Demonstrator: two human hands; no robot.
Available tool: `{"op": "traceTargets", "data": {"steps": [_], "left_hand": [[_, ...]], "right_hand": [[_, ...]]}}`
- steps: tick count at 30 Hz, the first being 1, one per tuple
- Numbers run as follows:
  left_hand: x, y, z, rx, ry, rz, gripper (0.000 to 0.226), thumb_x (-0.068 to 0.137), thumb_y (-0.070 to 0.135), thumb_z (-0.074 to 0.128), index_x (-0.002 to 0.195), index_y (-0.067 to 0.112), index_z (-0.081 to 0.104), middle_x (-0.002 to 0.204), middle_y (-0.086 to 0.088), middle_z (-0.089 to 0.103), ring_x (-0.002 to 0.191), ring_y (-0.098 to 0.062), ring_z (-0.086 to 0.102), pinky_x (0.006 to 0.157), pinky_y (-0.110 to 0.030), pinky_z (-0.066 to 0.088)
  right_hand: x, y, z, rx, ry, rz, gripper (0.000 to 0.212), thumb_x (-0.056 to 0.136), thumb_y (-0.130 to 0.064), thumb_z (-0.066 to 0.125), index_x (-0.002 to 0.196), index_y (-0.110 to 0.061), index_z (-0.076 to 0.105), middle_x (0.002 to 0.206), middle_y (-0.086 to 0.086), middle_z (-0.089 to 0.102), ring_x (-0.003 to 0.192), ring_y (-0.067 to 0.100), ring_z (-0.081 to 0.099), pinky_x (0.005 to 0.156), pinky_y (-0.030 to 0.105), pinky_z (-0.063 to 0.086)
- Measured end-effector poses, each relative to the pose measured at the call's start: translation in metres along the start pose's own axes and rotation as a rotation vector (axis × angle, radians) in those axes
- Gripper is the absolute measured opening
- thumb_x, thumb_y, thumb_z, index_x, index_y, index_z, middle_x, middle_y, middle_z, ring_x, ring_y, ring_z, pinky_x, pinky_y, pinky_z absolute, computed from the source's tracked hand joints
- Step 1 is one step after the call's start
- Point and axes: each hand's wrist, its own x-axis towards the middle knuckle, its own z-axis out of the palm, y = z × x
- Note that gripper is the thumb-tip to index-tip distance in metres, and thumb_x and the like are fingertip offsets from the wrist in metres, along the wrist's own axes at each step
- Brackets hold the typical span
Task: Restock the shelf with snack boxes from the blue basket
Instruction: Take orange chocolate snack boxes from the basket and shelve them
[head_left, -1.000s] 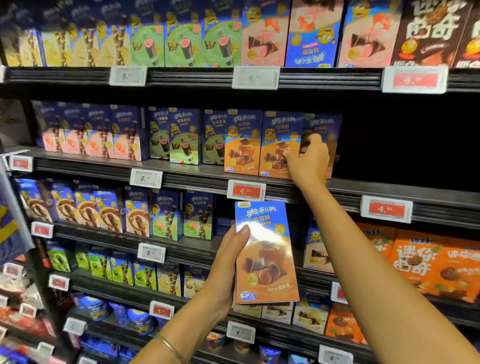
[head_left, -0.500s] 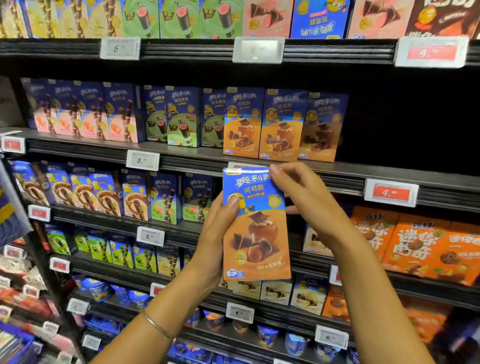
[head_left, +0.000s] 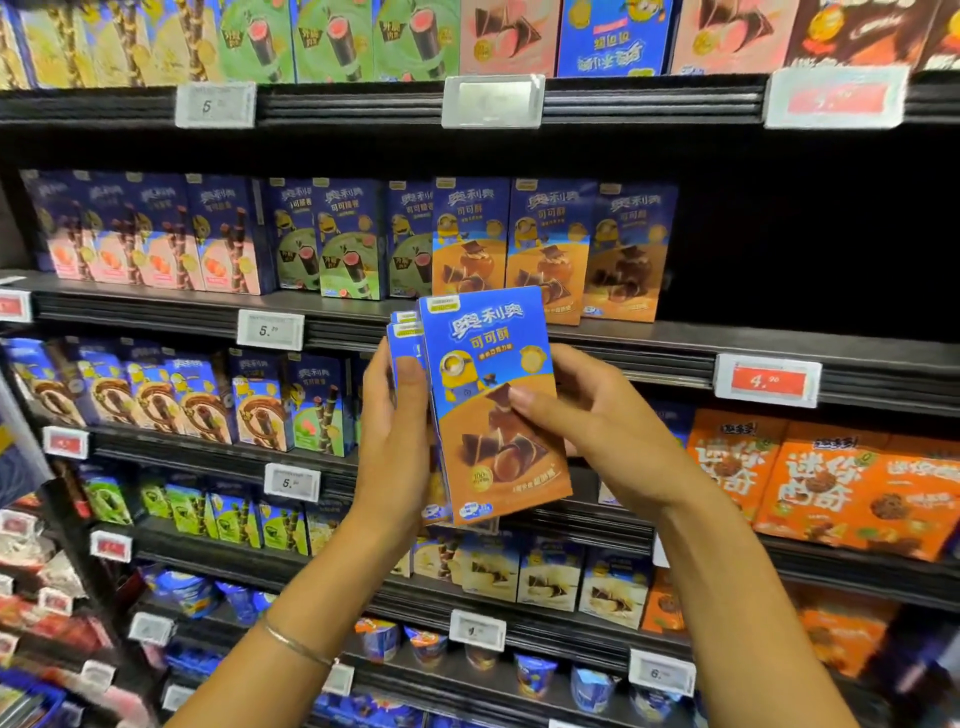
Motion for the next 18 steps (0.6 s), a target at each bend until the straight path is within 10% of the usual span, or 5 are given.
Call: {"op": "traceTargets", "data": {"steps": [3, 18], "left_hand": [[0.005, -0.006, -0.002, 0.002, 0.044, -0.011, 0.055, 0.092, 0.065, 0.056, 0.136, 0.032, 0.057, 0.123, 0.009, 0.076, 0.11, -0.015, 0.076, 0.083, -0.032, 0.061], [0.027, 0.014, 0.02, -0.008, -0.01, 0.016, 0.052, 0.091, 0.066, 0.052, 0.13, 0.032, 0.056, 0.111, 0.009, 0.08, 0.094, -0.013, 0.08, 0.07, -0.026, 0.063]], "right_hand": [[0.0, 0.0, -0.008, 0.079, 0.035, 0.016, 0.044, 0.085, -0.024, 0.069, 0.126, -0.011, 0.062, 0.116, 0.008, 0.075, 0.102, 0.029, 0.074, 0.082, 0.042, 0.063], [0.075, -0.01, -0.122, -0.122, 0.697, -0.176, 0.047, 0.093, -0.019, 0.069, 0.134, -0.016, 0.045, 0.112, -0.001, 0.071, 0.089, 0.011, 0.076, 0.074, 0.031, 0.062]]}}
